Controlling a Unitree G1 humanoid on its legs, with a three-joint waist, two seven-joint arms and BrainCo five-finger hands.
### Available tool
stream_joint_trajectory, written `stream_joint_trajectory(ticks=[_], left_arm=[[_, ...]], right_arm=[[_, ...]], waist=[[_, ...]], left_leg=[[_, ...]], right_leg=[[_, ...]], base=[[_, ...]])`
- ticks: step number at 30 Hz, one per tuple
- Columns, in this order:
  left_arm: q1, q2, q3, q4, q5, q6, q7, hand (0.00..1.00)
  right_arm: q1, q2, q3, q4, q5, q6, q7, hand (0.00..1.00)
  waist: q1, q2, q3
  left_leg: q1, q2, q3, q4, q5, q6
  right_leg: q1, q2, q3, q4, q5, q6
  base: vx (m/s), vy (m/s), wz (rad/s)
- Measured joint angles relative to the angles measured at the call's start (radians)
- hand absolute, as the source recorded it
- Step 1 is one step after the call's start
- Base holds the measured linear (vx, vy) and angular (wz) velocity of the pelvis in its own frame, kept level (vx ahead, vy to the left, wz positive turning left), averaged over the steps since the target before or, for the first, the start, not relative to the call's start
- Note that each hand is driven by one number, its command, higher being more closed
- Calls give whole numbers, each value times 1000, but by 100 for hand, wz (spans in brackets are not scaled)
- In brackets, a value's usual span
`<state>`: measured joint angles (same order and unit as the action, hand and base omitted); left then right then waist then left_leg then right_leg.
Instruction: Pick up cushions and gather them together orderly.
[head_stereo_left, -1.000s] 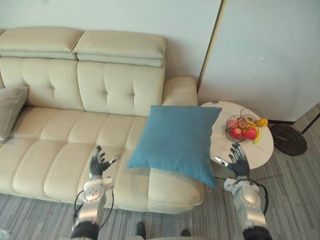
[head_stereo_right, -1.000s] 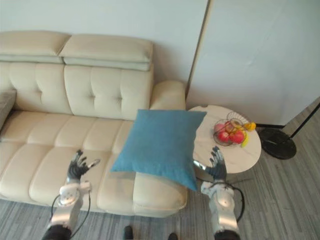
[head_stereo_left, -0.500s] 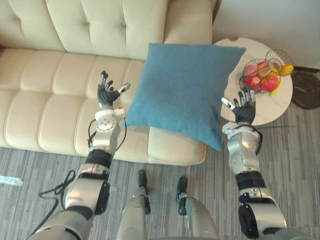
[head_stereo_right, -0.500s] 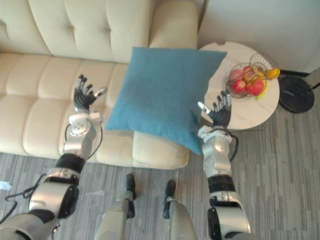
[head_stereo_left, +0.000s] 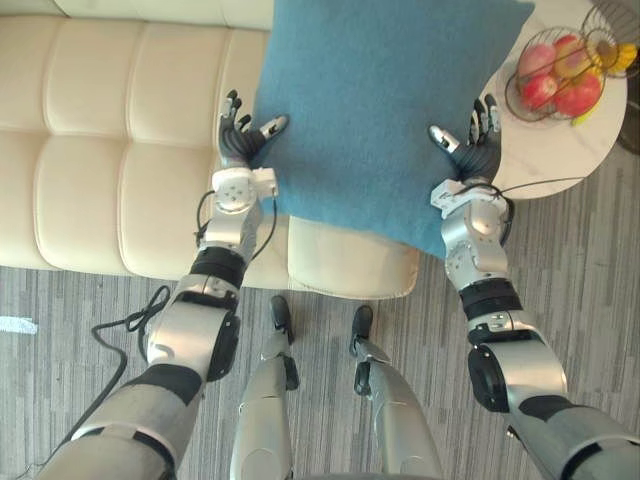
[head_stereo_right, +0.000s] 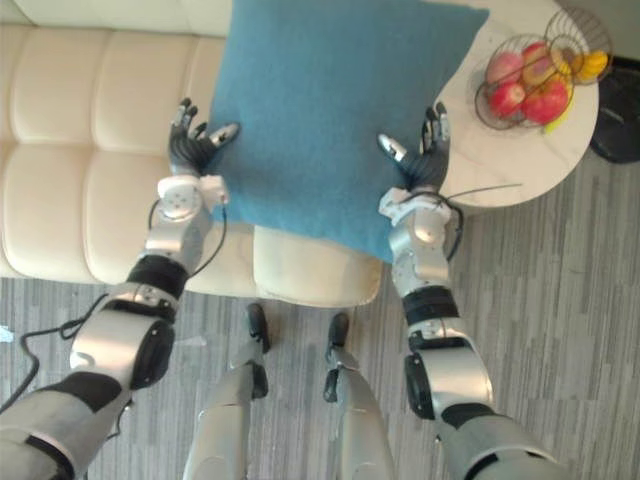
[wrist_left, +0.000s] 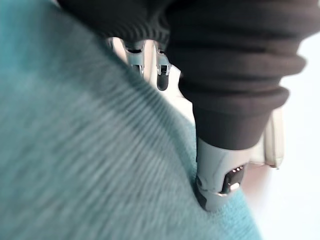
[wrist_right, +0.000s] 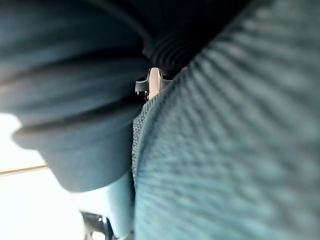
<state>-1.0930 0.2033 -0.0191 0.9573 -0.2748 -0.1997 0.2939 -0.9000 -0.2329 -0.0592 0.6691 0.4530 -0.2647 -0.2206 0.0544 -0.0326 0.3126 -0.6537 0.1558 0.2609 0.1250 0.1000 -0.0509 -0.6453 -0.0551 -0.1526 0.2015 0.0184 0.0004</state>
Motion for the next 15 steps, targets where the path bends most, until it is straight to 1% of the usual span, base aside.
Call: stream_joint_trajectory(ticks=[1,2,3,4,7,10,11,13,15], left_arm=[[-1,-1,0,0,0,-4,8,0],[-1,-5,-2,-1,0,-7,12,0],[-1,-8,-3,-1,0,-8,13,0],[-3,-14,-20,-5,-1,-13,20,100],[-4,-21,-52,-26,-2,-17,34,100],[-4,-20,-61,-45,-5,-17,39,100],[-3,-20,-69,-53,-13,-17,52,100],[-1,-19,-82,-73,-26,-16,57,100],[11,-19,-99,-139,-66,-17,75,100]], right_arm=[[-11,-5,17,19,0,-3,0,0],[-15,-3,25,25,-1,-3,-5,100],[-15,-3,26,25,-1,-3,-7,100],[-19,-4,29,26,-1,-3,-14,100],[-19,-7,31,28,-1,-3,-24,100],[-19,-18,31,28,0,-3,-28,100],[-19,-21,34,28,0,-2,-28,100],[-19,-28,44,27,1,-1,-28,100],[-17,-40,80,17,27,5,-32,100]], waist=[[0,0,0],[0,1,1],[0,1,1],[-1,1,1],[-4,1,1],[-5,1,1],[-3,1,2],[-2,2,12],[0,1,21]], left_leg=[[-7,4,-2,-1,3,-3],[-7,6,-6,-3,6,-5],[-7,7,-7,-4,7,-5],[-7,6,-12,-12,13,-6],[-5,3,-24,-33,29,-7],[-1,1,-32,-45,41,-8],[6,1,-31,-46,42,-8],[21,1,-30,-47,42,-8],[43,1,-25,-51,42,-8]], right_leg=[[-5,4,-2,-3,1,-2],[-5,7,-4,-5,2,-3],[-5,8,-5,-5,2,-3],[-5,9,-9,-6,2,-3],[-5,9,-22,-7,3,-4],[-2,8,-31,-7,3,-5],[4,8,-30,-6,3,-5],[18,8,-30,-5,3,-5],[34,8,-26,-4,2,-5]], base=[[37,-50,0],[40,-53,2],[50,-61,5],[41,-45,6],[40,-36,10],[50,-35,10],[38,-20,0],[39,-18,-1],[36,-25,-4]])
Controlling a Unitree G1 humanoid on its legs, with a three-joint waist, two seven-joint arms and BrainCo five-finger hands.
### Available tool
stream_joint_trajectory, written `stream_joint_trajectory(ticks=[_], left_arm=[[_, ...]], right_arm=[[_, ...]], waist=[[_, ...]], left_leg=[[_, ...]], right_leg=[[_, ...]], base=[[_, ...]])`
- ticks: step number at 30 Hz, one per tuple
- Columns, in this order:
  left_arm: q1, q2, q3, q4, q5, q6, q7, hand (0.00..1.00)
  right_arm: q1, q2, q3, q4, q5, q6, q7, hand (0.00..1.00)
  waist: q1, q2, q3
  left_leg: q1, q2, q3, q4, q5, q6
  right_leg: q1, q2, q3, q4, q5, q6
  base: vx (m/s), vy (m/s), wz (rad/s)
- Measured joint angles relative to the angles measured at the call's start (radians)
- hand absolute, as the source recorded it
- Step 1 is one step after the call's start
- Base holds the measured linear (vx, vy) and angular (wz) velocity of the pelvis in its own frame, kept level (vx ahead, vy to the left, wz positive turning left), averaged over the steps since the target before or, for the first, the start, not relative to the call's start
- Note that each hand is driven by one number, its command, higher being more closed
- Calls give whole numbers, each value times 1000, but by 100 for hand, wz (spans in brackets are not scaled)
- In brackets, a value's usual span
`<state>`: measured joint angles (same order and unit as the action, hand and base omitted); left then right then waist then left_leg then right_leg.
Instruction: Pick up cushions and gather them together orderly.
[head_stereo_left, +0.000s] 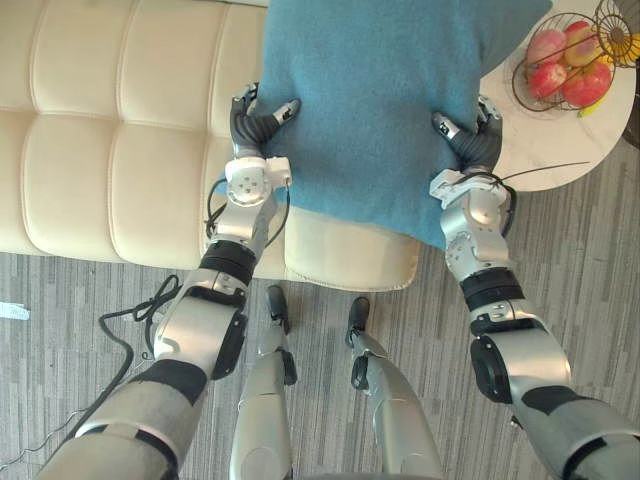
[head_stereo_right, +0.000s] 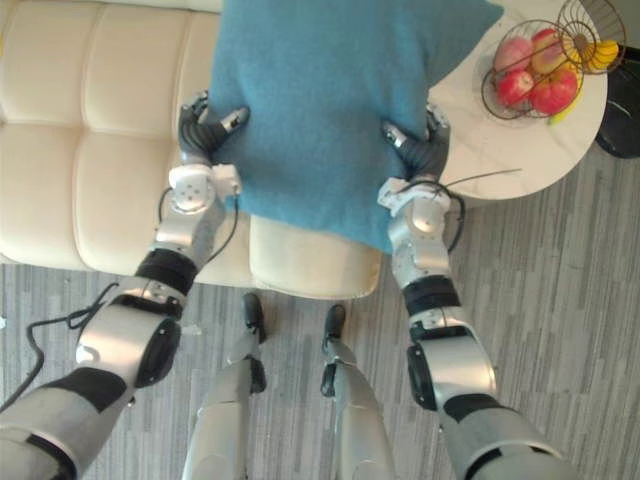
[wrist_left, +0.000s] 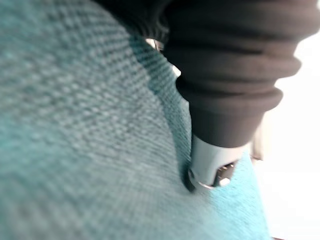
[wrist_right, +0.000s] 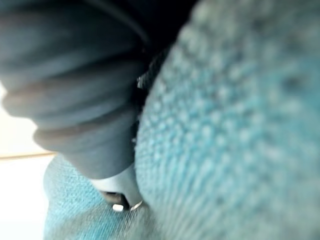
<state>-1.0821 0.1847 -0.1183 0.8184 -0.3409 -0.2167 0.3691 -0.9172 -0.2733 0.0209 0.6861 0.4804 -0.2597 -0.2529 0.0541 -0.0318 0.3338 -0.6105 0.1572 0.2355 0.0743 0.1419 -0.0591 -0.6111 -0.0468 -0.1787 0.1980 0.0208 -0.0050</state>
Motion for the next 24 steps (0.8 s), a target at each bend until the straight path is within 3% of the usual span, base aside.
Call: stream_joint_trajectory(ticks=[4,9,15,17,24], left_arm=[[41,-1,-20,-83,-43,-2,19,100],[291,-27,-58,-404,-57,-21,47,100],[584,-92,-64,-666,-53,-63,48,100],[735,-132,-94,-757,-53,-70,47,100],[1085,-136,-179,-935,-55,-82,13,100]], right_arm=[[41,-1,26,-60,2,10,-14,100],[289,53,33,-334,0,31,-39,100],[531,122,44,-613,-50,9,-43,100],[662,151,63,-725,-93,-12,-42,100],[978,196,116,-903,-217,-17,-27,100]], waist=[[0,0,7],[3,-2,15],[7,0,8],[4,0,-31],[5,5,-169]], left_leg=[[34,0,3,-1,0,0],[170,-11,0,0,-28,-23],[290,-22,-12,-1,-59,-32],[323,-34,-15,-11,-67,-30],[457,-57,-43,-76,-69,-29]], right_leg=[[29,0,2,5,-1,0],[131,-21,-7,98,-91,-3],[240,-41,-29,149,-157,0],[274,-49,-35,145,-168,7],[432,-61,-76,81,-186,27]], base=[[51,-30,-2],[57,-36,13],[54,-27,14],[104,34,10],[103,39,18]])
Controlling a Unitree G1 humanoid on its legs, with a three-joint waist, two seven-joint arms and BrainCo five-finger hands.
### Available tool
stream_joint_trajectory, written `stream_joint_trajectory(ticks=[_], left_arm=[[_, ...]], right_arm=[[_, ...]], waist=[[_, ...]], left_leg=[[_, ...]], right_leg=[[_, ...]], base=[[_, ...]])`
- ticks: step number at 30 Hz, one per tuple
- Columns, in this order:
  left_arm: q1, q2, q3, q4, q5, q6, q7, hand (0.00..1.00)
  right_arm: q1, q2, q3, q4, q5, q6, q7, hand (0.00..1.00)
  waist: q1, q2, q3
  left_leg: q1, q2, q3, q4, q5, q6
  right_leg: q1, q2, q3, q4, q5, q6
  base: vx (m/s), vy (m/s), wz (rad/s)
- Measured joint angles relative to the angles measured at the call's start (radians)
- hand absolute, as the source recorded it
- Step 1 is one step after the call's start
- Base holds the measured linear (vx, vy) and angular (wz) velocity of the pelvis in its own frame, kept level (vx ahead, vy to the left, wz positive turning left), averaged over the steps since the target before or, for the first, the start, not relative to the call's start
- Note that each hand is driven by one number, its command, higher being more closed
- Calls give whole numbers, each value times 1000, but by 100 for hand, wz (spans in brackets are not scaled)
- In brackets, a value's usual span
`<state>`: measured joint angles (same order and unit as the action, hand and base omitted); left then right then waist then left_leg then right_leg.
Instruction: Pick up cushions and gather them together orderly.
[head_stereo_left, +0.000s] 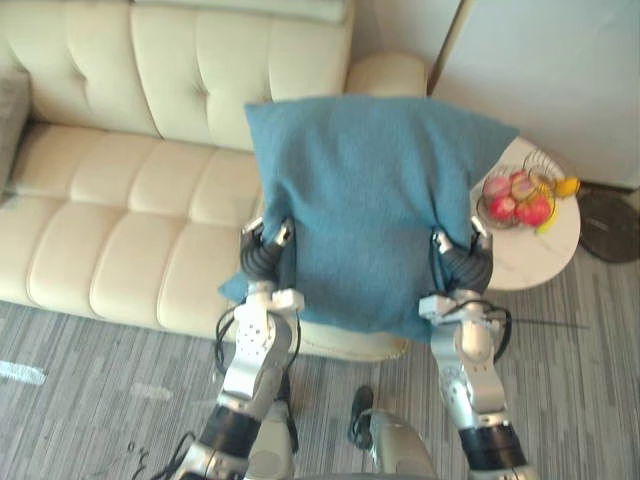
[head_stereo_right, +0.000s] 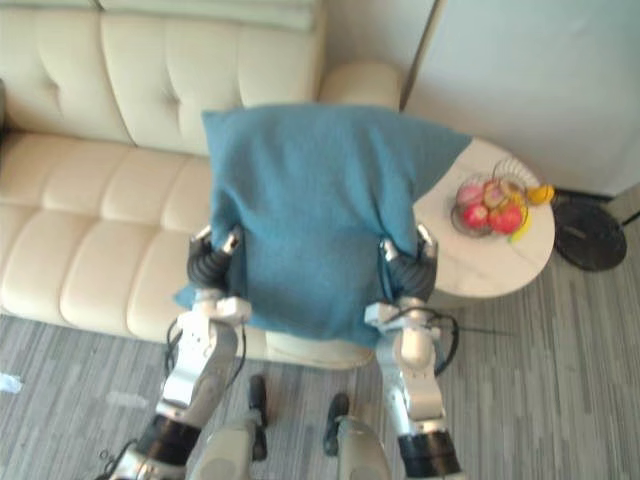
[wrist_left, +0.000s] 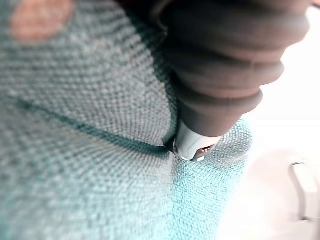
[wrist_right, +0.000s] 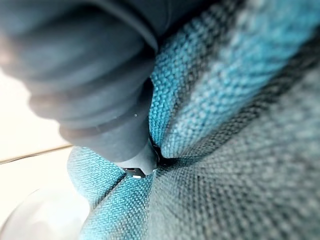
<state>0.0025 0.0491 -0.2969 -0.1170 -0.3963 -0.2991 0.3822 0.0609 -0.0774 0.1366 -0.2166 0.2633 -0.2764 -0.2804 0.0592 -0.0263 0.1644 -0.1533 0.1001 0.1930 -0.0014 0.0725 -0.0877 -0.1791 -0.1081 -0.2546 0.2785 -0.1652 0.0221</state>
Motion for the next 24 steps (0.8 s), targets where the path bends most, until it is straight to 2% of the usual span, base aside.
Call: stream_joint_trajectory(ticks=[8,13,16,17,18,19,20,21,22,23,24], left_arm=[[192,50,-65,-69,-1,-34,-19,100],[211,88,-93,-68,-20,-35,-19,100],[210,97,-100,-67,-20,-36,-20,100],[210,97,-105,-66,-20,-35,-20,100],[210,97,-105,-65,-21,-35,-20,100],[210,97,-105,-62,-22,-35,-20,100],[206,96,-106,-42,-29,-36,-20,100],[206,97,-107,-31,-30,-37,-21,100],[206,97,-107,-2,-43,-36,-23,100],[206,96,-107,3,-47,-36,-24,100],[206,94,-108,14,-64,-36,-33,100]], right_arm=[[131,-3,58,-52,-104,-28,8,100],[144,-13,63,-38,-116,-33,6,100],[139,-36,66,-27,-137,-52,-5,100],[126,-51,66,2,-139,-68,-13,100],[118,-52,66,16,-139,-68,-16,100],[102,-52,66,41,-139,-68,-20,100],[75,-53,66,81,-145,-68,-37,100],[63,-53,66,95,-145,-67,-39,100],[30,-53,66,126,-147,-62,-44,100],[24,-53,66,129,-148,-58,-45,100],[11,-58,66,136,-156,-56,-47,100]], waist=[[2,14,-132],[-3,17,-137],[-3,25,-135],[-1,34,-135],[0,36,-134],[-1,38,-134],[0,33,-132],[3,34,-133],[3,36,-134],[1,37,-135],[0,42,-137]], left_leg=[[91,-16,-30,-32,-12,7],[83,-31,-104,-7,-9,11],[-14,-45,-191,78,-9,10],[-56,-46,-219,87,-31,12],[-66,-36,-193,86,-39,21],[-88,-11,-113,94,-59,48],[-100,37,22,112,-71,70],[-107,48,62,113,-74,75],[-106,68,143,127,-75,83],[-104,74,160,129,-76,81],[-86,102,202,131,-77,80]], right_leg=[[120,0,-16,-58,-4,7],[167,-5,-75,-67,-5,9],[160,-12,-174,-56,-10,9],[155,-15,-224,-57,-11,7],[155,-15,-245,-59,-9,5],[162,-17,-285,-75,0,5],[164,-38,-329,-101,13,-2],[163,-46,-339,-105,17,1],[163,-76,-355,-109,24,11],[162,-83,-357,-110,26,15],[162,-102,-358,-112,40,38]], base=[[22,16,11],[-31,1,40],[-81,-6,95],[-86,5,79],[-100,6,103],[-84,51,96],[-70,74,88],[-25,174,76],[8,177,40],[47,245,41],[55,210,16]])
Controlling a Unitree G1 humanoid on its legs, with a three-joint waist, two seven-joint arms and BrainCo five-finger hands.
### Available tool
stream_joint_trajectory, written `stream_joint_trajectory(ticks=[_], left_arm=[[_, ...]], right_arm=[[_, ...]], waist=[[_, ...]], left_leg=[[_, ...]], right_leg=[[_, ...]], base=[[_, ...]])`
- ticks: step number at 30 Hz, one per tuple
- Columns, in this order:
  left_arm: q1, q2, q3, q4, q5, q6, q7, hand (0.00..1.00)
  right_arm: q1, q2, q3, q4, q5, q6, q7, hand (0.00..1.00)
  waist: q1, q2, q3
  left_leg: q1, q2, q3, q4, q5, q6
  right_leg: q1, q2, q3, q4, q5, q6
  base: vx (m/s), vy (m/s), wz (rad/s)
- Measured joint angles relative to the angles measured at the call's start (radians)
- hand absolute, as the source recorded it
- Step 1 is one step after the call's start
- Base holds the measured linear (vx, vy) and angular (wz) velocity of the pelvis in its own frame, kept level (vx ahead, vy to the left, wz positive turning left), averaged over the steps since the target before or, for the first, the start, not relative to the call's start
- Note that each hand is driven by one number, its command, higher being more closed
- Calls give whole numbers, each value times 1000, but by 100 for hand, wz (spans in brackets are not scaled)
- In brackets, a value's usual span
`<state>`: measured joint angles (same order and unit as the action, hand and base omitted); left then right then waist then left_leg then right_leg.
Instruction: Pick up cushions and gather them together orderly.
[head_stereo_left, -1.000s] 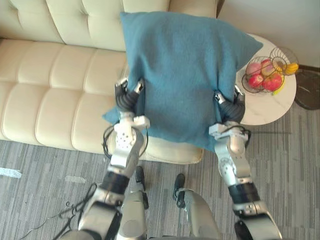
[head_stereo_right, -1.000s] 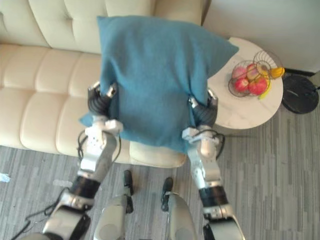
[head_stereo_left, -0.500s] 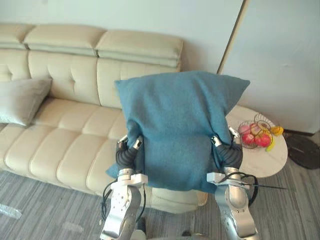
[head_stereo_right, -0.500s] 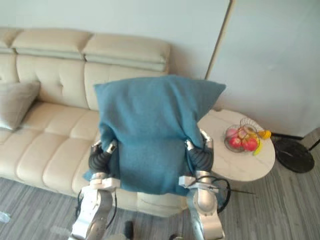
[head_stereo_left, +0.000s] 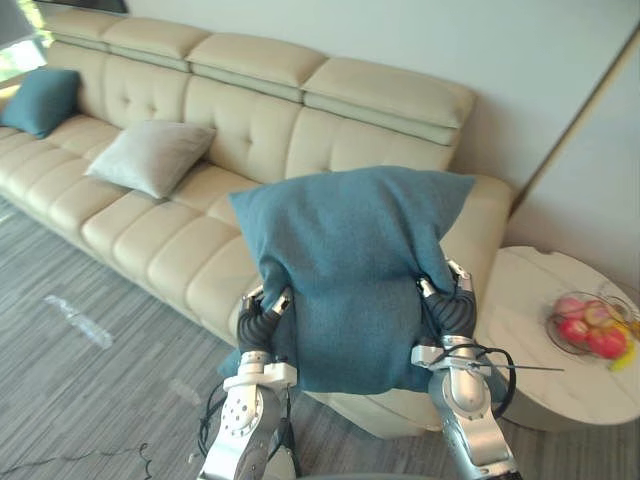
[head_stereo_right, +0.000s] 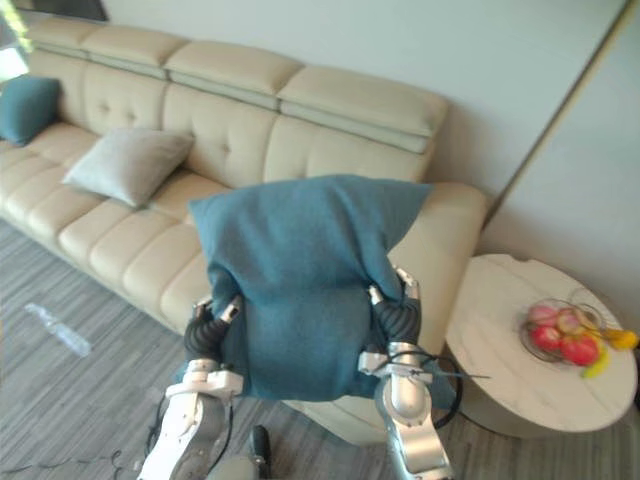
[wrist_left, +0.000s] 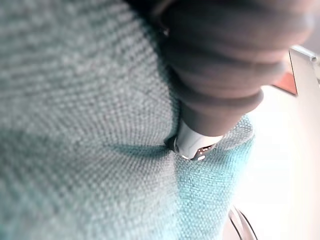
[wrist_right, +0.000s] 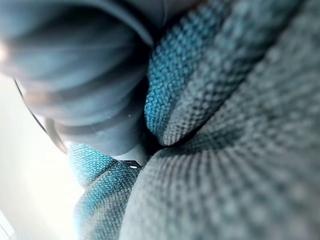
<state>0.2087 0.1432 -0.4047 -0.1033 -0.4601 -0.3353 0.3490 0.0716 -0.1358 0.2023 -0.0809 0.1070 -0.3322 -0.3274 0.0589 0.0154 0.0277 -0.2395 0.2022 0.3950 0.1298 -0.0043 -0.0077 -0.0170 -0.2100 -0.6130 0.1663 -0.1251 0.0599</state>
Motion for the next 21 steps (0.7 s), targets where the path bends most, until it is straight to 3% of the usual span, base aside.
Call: stream_joint_trajectory(ticks=[1,2,3,5,7,8,9,10,12,13,14,16,19,20,21], left_arm=[[0,-1,-1,3,-7,0,-2,100],[-6,1,-3,11,-15,-1,-6,100],[-10,2,-3,17,-17,-3,-6,100],[-29,2,-5,36,-38,-3,-7,100],[-35,2,-9,72,-45,-2,-17,100],[-38,3,-16,108,-54,1,-30,100],[-38,3,-18,111,-54,3,-30,100],[-37,13,-18,114,-54,6,-30,100],[-38,42,-18,114,-54,7,-43,100],[-38,57,-19,113,-54,8,-58,100],[-38,72,-19,113,-54,15,-74,100],[-38,73,-20,110,-54,20,-75,100],[-35,79,-20,82,-54,22,-75,100],[-33,71,-29,81,-54,25,-76,100],[-30,69,-32,81,-54,25,-79,100]], right_arm=[[-9,-5,0,7,-7,0,-1,100],[-37,-14,0,31,-20,1,-6,100],[-45,-14,0,34,-21,5,-6,100],[-67,-19,0,35,-27,16,-6,100],[-66,-23,0,43,-29,31,-6,100],[-67,-25,0,70,-29,37,-6,100],[-67,-25,0,76,-28,40,-6,100],[-64,-19,4,94,-28,46,-5,100],[-66,-21,8,99,-26,50,-2,100],[-72,-25,8,98,-26,50,2,100],[-78,-25,9,96,-26,50,11,100],[-78,-27,12,96,-18,50,12,100],[-76,-35,19,85,-14,50,12,100],[-51,-55,19,46,2,54,12,100],[-31,-64,20,17,9,56,12,100]], waist=[[-2,7,-4],[-12,20,-12],[-14,12,-9],[-23,-5,-3],[-22,-2,1],[-23,6,28],[-27,12,44],[-43,24,63],[-80,30,64],[-94,22,62],[-90,-2,60],[-78,-11,58],[-75,-14,56],[-84,-3,51],[-79,4,46]], left_leg=[[11,17,20,-3,3,-5],[17,4,71,-1,63,-37],[18,-15,77,3,63,-34],[-27,-66,85,85,-11,13],[-30,-87,85,132,-75,29],[16,-117,86,138,-110,50],[40,-124,85,129,-118,60],[67,-125,67,118,-127,67],[74,-135,36,65,-119,58],[88,-152,43,21,-95,35],[119,-203,62,-39,-74,52],[140,-239,62,-58,-77,66],[138,-262,20,-13,-120,75],[138,-252,-16,33,-152,64],[139,-240,-29,58,-167,43]], right_leg=[[-1,-6,0,0,8,13],[-1,-36,10,0,27,45],[-3,-53,19,-5,41,56],[-26,-123,58,15,73,78],[-60,-176,87,127,78,77],[-122,-252,122,330,113,-37],[-153,-264,154,400,122,-105],[-232,-192,316,532,67,-81],[-293,-15,469,533,-13,47],[-309,44,480,473,-26,55],[-328,88,444,367,-23,42],[-331,125,435,248,-4,17],[-316,162,460,124,76,-48],[-284,163,441,120,79,-90],[-261,166,420,104,78,-90]], base=[[95,283,23],[126,310,10],[147,390,14],[109,378,15],[76,320,9],[99,372,6],[98,407,15],[48,212,32],[113,176,74],[207,166,69],[180,123,35],[186,64,16],[315,5,47],[276,-36,62],[420,-75,90]])
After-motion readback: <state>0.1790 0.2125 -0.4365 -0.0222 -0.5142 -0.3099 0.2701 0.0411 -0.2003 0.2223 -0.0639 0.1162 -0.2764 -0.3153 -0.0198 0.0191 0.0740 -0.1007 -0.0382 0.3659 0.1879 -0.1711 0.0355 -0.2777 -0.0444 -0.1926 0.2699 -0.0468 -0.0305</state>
